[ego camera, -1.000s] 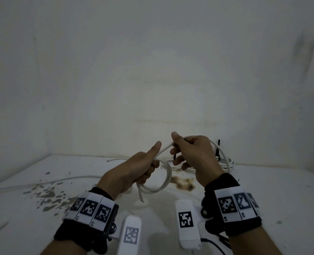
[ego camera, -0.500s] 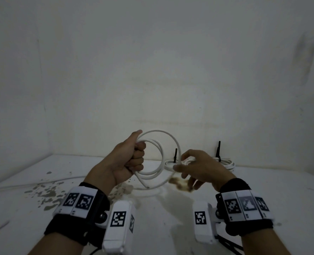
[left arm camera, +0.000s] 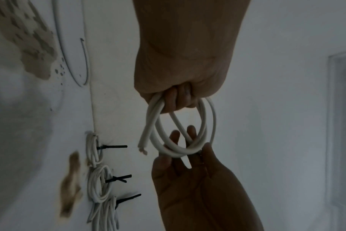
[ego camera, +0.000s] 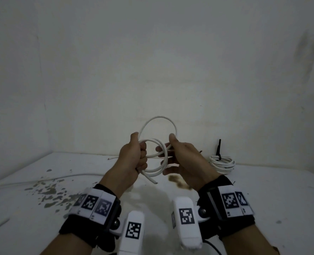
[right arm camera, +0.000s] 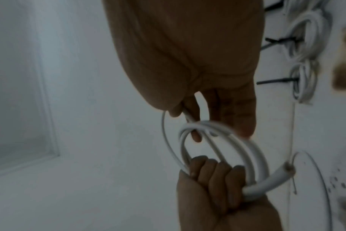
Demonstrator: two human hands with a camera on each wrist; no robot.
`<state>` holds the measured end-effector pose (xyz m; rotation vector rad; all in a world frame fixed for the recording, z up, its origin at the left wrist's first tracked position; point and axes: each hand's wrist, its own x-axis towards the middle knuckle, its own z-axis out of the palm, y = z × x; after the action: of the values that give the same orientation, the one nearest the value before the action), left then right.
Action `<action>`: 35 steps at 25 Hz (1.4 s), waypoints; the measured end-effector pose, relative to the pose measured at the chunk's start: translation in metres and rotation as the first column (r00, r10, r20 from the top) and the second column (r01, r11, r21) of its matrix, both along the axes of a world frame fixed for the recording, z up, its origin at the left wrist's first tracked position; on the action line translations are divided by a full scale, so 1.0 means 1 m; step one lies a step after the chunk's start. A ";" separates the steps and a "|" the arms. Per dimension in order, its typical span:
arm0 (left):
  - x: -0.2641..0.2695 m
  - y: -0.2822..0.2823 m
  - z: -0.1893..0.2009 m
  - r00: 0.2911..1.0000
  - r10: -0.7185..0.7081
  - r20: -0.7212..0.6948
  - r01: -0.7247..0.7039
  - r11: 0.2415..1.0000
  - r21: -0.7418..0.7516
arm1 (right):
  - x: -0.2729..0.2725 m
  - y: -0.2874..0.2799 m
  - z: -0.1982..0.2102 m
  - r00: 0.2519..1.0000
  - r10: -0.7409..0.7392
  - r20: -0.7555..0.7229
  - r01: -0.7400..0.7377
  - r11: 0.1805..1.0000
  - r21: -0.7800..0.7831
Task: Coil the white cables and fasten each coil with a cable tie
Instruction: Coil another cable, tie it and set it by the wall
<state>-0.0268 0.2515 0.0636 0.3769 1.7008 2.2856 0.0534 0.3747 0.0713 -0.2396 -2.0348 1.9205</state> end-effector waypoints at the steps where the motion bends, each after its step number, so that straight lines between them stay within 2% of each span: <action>1: 0.001 0.002 -0.001 0.999 0.043 -0.011 -0.044 0.999 -0.014 | -0.002 -0.004 -0.001 1.000 0.000 0.011 0.000 1.000 -0.017; 4: -0.001 0.002 -0.001 0.995 0.097 -0.034 -0.098 0.994 -0.044 | -0.005 -0.011 -0.005 0.999 -0.011 0.046 0.016 0.993 -0.118; 8: -0.003 0.002 -0.003 0.994 0.112 -0.015 -0.113 0.990 -0.084 | -0.008 -0.023 -0.005 0.992 0.003 0.124 0.044 0.925 -0.377; 10: -0.002 0.003 -0.005 0.998 0.061 -0.007 -0.062 0.993 -0.101 | -0.007 -0.029 -0.005 0.990 0.040 0.136 0.029 0.880 -0.474; 12: -0.004 0.003 -0.007 1.000 -0.009 0.009 0.010 0.995 -0.098 | -0.005 -0.029 -0.005 0.989 0.106 0.100 -0.041 0.861 -0.507; 15: -0.008 0.001 -0.010 0.998 -0.062 0.022 0.064 0.993 -0.102 | -0.004 -0.030 -0.006 0.973 0.225 0.049 -0.200 0.930 -0.307; 16: -0.009 0.000 -0.010 0.998 -0.054 0.030 0.057 0.993 -0.104 | -0.004 -0.031 -0.006 0.978 0.201 0.059 -0.185 0.961 -0.206; 18: -0.011 -0.004 -0.008 0.999 -0.002 0.035 0.005 0.996 -0.084 | -0.008 -0.033 -0.009 0.997 0.029 0.073 -0.034 0.997 0.063; 20: -0.016 -0.010 -0.004 0.998 0.058 0.031 -0.057 0.998 -0.029 | -0.007 -0.034 -0.010 0.993 -0.119 0.017 0.108 0.947 0.303; 22: -0.025 -0.015 -0.001 0.998 0.055 0.039 -0.057 0.997 0.051 | -0.005 -0.028 -0.012 0.982 -0.186 -0.034 0.181 0.876 0.447; 23: -0.029 -0.018 -0.001 0.998 0.045 0.038 -0.048 0.996 0.077 | -0.003 -0.024 -0.012 0.983 -0.183 -0.025 0.175 0.878 0.446; 26: -0.045 -0.029 -0.002 0.994 0.083 0.065 -0.090 0.988 0.122 | 0.006 -0.007 -0.004 0.989 -0.134 0.055 0.110 0.942 0.317; 28: -0.056 -0.039 -0.003 0.989 0.065 0.131 -0.088 0.979 0.184 | 0.016 0.006 0.009 0.990 -0.139 0.028 0.125 0.951 0.284; 30: -0.065 -0.050 -0.005 0.981 0.037 0.191 -0.083 0.967 0.241 | 0.024 0.015 0.018 0.989 -0.148 -0.024 0.149 0.959 0.239; 32: -0.070 -0.056 -0.008 0.971 -0.011 0.240 -0.059 0.957 0.284 | 0.026 0.014 0.022 0.993 -0.107 -0.041 0.113 0.972 0.204; 35: -0.076 -0.061 -0.014 0.937 -0.126 0.327 -0.004 0.930 0.367 | 0.021 0.008 0.022 0.996 -0.077 -0.033 0.082 0.973 0.217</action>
<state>-0.1023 0.1908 0.0493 0.0841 1.0830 2.4410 0.0745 0.3827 0.0929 -0.2378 -2.1641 1.6285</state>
